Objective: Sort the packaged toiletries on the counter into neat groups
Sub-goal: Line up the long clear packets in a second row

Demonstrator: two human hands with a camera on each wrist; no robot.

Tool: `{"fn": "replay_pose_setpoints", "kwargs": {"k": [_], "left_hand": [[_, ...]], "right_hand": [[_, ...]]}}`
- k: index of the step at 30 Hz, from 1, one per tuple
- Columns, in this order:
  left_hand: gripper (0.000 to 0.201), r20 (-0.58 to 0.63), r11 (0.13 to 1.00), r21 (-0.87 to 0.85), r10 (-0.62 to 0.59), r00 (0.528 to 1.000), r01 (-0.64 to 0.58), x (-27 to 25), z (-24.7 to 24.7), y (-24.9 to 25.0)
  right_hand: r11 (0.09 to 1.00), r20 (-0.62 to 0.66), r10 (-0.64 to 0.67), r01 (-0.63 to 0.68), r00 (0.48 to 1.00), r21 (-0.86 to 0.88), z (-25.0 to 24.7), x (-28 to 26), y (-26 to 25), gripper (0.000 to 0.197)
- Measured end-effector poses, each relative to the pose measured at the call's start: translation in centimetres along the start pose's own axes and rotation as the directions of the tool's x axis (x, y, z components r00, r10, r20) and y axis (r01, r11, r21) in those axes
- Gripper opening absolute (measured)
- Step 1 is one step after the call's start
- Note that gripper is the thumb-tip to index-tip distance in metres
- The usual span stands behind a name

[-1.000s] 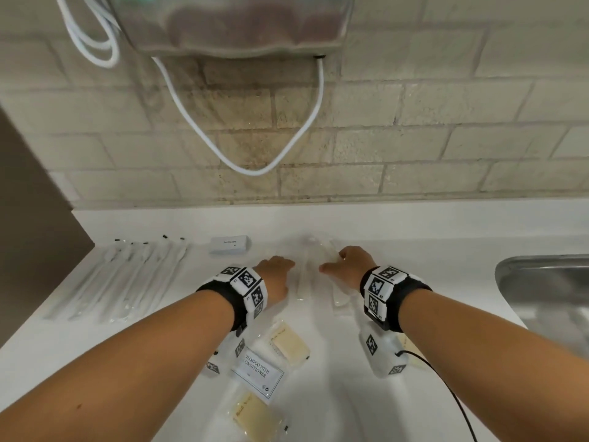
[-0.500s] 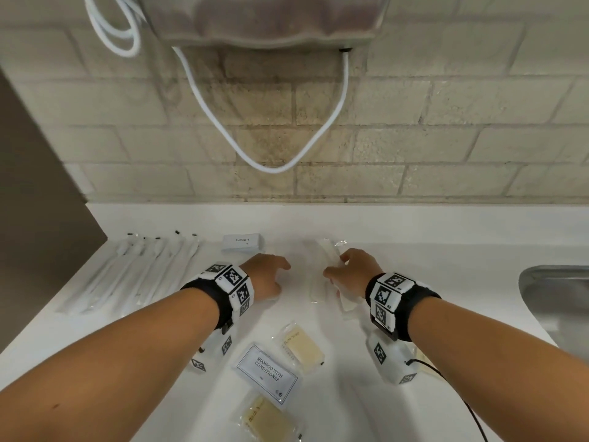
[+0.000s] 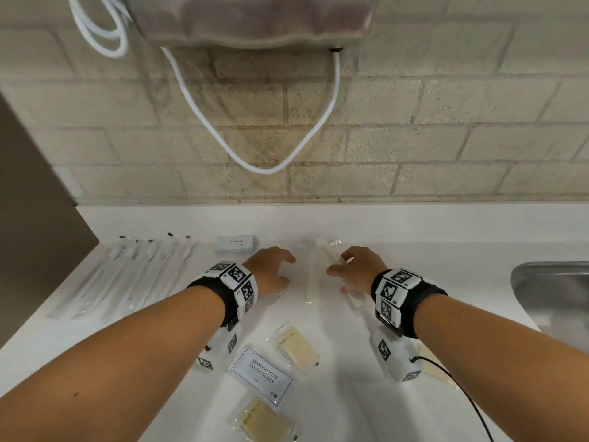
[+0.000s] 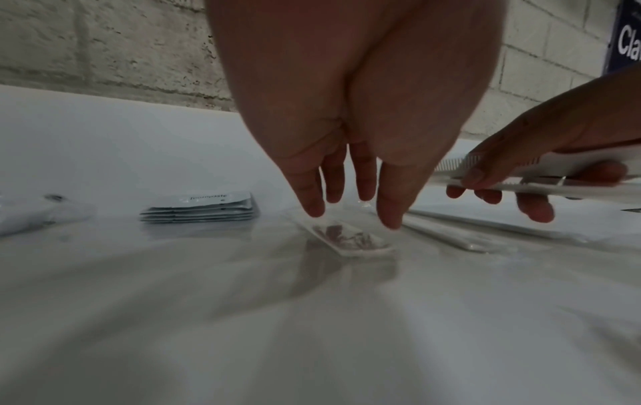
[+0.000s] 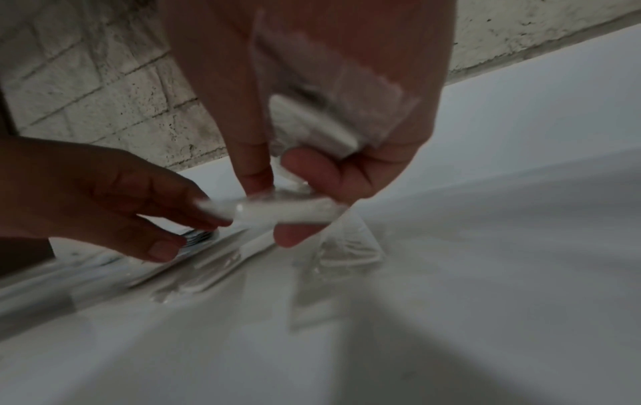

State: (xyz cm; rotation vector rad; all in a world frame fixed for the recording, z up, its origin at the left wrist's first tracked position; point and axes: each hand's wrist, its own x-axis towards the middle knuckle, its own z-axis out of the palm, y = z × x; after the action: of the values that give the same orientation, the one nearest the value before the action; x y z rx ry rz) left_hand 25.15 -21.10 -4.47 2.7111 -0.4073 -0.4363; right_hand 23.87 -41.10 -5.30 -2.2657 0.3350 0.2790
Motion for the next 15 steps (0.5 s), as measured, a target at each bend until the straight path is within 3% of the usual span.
{"fn": "replay_pose_setpoints", "kwargs": {"k": [3,6,9,12,15], "left_hand": [[0.041,-0.078,0.995,-0.019,0.097,0.992,-0.099,0.0,0.3,0.6],[0.05,0.003,0.984,0.043,0.172,0.985,-0.172,0.1,1.0,1.4],[0.059,0.129,0.971,0.163,0.154,0.98,-0.174,0.4,2.0,1.6],[0.062,0.108,0.973,0.192,0.111,0.988,-0.13,0.6,2.0,1.3],[0.064,0.097,0.978,0.186,0.074,0.992,-0.092,0.3,1.6,0.9]], "right_hand": [[1.0,-0.045,-0.005,0.004,0.999,-0.028,-0.2,-0.3,0.0,0.046],[1.0,-0.064,-0.009,0.009,0.998,-0.008,-0.3,-0.2,0.0,0.049],[1.0,-0.047,0.004,-0.003,0.999,0.017,-0.2,0.0,0.0,0.042],[1.0,0.003,0.008,-0.008,1.0,0.026,-0.2,0.0,-0.4,0.029],[0.998,0.037,0.017,-0.019,0.999,0.059,0.0,0.2,-0.8,0.028]]}}
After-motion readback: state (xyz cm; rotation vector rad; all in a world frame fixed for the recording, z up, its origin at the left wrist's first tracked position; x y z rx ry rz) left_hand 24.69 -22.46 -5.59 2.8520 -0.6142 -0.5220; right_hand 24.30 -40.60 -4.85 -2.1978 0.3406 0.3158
